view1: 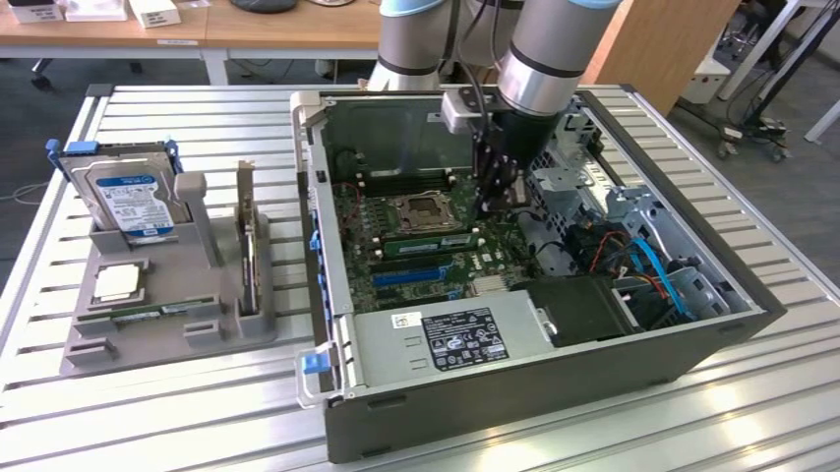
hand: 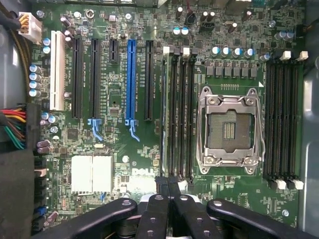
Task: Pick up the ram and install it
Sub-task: 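Press down the ram until it locks into place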
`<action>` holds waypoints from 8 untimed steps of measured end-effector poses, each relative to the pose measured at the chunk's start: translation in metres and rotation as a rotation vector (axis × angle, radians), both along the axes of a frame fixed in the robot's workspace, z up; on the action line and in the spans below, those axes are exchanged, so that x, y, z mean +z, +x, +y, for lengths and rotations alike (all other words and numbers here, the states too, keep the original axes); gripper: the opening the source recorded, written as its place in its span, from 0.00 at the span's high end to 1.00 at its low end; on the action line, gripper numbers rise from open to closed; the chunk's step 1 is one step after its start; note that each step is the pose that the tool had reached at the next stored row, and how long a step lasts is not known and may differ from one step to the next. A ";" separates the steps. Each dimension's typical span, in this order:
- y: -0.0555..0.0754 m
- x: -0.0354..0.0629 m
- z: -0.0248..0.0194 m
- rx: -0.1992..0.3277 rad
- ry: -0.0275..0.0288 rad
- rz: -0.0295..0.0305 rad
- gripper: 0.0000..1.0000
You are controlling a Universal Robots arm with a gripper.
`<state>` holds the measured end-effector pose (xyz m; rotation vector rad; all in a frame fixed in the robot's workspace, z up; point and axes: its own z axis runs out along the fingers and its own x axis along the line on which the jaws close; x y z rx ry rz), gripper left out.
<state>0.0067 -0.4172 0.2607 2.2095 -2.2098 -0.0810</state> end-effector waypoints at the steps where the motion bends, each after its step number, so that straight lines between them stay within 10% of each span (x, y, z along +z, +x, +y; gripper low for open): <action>1: 0.000 -0.0013 0.0000 0.000 0.0001 -0.0001 0.90; 8: 0.000 -0.0088 0.0000 0.000 0.0000 -0.0003 0.90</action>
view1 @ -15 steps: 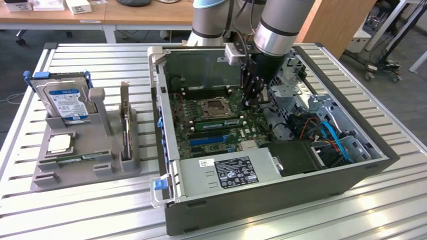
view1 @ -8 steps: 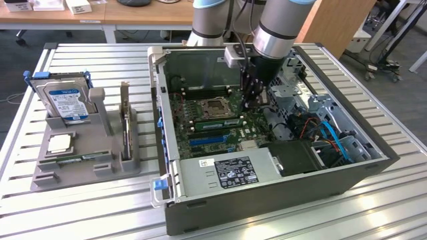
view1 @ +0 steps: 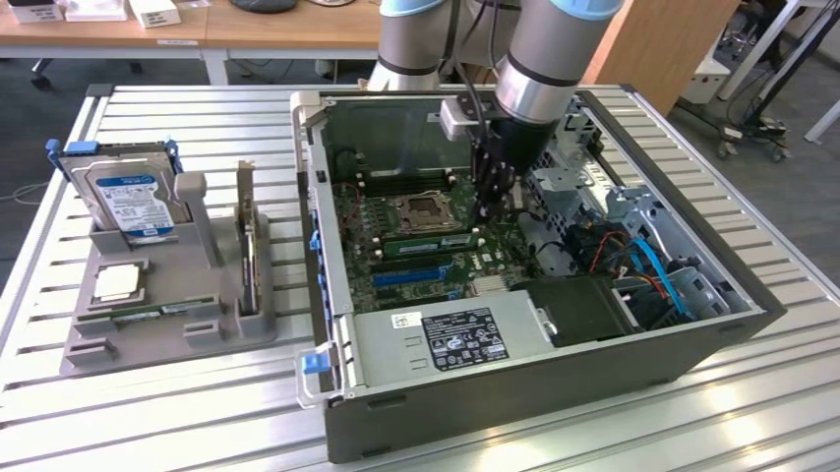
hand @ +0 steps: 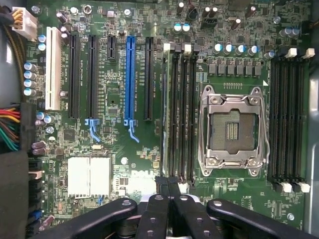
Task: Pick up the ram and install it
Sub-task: 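Press down the ram until it locks into place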
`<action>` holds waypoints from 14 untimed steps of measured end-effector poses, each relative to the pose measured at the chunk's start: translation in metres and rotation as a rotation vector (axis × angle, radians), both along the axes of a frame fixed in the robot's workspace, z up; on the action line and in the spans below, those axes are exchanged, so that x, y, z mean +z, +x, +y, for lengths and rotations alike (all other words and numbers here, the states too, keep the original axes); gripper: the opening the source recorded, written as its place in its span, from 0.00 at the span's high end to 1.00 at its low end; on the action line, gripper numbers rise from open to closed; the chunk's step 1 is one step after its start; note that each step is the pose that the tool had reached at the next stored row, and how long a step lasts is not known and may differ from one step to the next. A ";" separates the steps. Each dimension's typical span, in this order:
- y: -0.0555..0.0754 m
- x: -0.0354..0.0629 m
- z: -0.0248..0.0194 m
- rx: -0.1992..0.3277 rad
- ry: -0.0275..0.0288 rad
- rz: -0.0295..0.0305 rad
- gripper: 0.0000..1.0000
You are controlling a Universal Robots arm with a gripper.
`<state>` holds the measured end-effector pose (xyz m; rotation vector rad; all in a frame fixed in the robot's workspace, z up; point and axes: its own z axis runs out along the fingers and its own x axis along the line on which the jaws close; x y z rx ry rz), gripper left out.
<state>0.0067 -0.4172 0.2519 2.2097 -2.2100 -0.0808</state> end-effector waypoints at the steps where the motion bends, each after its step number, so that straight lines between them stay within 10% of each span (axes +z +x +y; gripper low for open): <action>1: 0.000 -0.0010 0.0000 0.000 0.0001 0.0000 0.90; 14: 0.003 -0.0051 0.0000 0.000 0.0001 -0.0001 0.90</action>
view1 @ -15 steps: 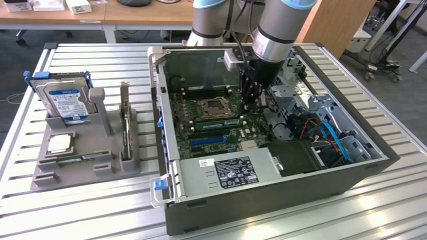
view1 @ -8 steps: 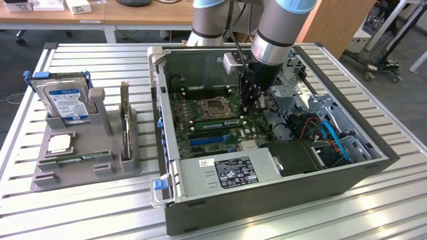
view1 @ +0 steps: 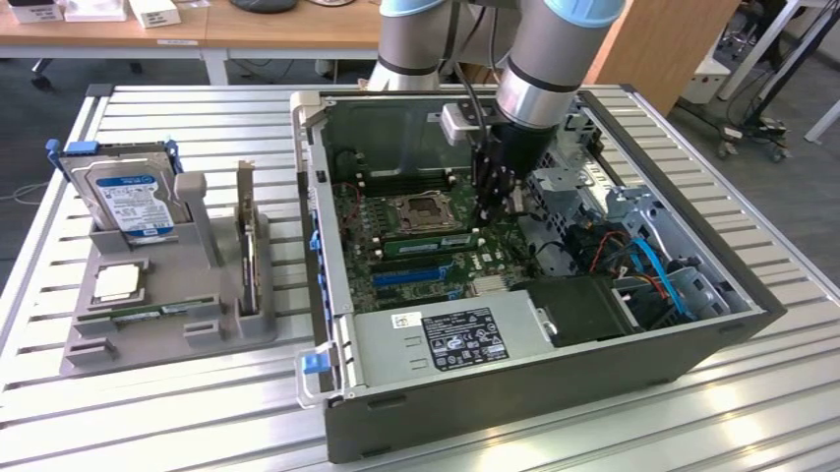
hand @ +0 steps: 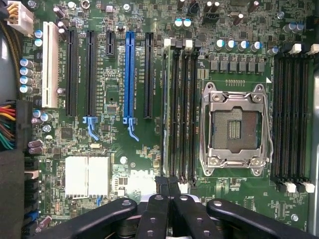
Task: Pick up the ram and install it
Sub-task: 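Press down the ram until it locks into place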
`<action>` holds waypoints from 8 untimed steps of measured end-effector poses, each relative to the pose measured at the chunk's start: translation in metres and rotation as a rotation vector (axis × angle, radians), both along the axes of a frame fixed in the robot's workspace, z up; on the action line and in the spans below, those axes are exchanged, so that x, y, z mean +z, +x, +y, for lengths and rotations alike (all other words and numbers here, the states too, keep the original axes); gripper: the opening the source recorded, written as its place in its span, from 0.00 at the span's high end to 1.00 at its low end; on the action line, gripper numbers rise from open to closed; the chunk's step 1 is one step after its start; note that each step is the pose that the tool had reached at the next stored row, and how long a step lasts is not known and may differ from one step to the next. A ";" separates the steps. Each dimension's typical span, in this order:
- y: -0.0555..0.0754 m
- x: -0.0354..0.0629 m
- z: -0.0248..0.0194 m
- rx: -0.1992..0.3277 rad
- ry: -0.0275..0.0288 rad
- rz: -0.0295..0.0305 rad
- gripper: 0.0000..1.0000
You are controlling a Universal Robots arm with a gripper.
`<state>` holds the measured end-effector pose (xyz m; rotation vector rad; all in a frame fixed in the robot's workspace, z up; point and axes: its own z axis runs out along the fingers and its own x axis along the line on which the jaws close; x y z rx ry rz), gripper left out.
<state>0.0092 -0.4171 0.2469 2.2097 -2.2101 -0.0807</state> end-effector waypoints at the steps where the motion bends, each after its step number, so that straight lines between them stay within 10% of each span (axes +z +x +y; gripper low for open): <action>1: 0.001 0.0000 0.0000 0.000 0.0000 0.0000 0.90; 8: 0.002 0.0000 -0.0001 0.000 0.0000 0.0000 0.90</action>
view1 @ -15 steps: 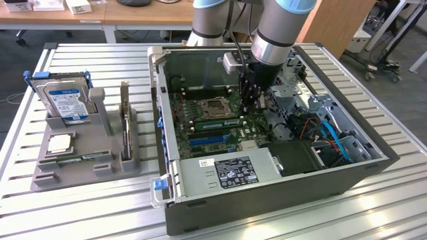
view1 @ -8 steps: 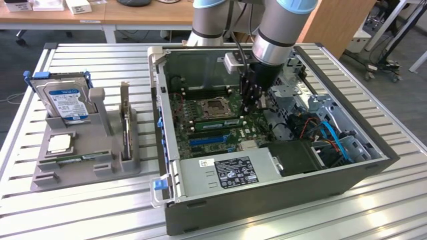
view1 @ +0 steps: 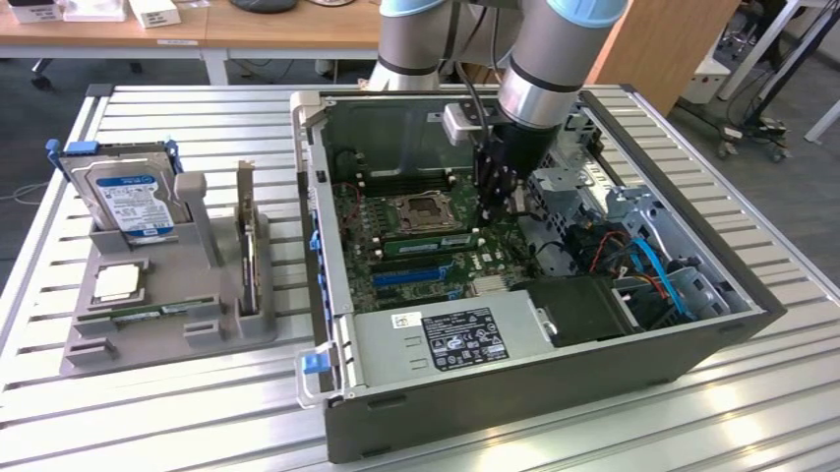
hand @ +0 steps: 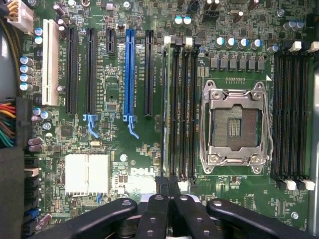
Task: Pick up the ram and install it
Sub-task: 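Press down the ram until it locks into place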
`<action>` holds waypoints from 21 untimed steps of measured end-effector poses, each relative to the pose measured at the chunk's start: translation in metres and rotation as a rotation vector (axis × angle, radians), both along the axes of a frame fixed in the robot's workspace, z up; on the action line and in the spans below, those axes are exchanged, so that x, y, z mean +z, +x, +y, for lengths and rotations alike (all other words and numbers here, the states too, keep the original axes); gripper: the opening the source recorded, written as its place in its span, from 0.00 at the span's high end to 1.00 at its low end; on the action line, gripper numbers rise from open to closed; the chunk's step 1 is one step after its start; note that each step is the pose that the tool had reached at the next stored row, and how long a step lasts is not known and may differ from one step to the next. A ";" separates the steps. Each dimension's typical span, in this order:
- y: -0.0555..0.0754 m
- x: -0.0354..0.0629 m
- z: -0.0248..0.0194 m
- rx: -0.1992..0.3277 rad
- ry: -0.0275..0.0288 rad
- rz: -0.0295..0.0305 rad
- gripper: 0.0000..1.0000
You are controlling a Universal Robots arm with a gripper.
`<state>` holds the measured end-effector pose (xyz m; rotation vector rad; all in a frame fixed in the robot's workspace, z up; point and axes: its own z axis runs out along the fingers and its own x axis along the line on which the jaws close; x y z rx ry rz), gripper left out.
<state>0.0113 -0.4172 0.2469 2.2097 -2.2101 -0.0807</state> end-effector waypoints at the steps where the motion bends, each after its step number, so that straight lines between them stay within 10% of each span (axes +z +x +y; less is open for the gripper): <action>1: 0.000 -0.0007 0.0000 0.000 0.0002 0.0000 0.90; 21: 0.000 -0.0091 0.0036 0.000 0.0000 0.0000 0.90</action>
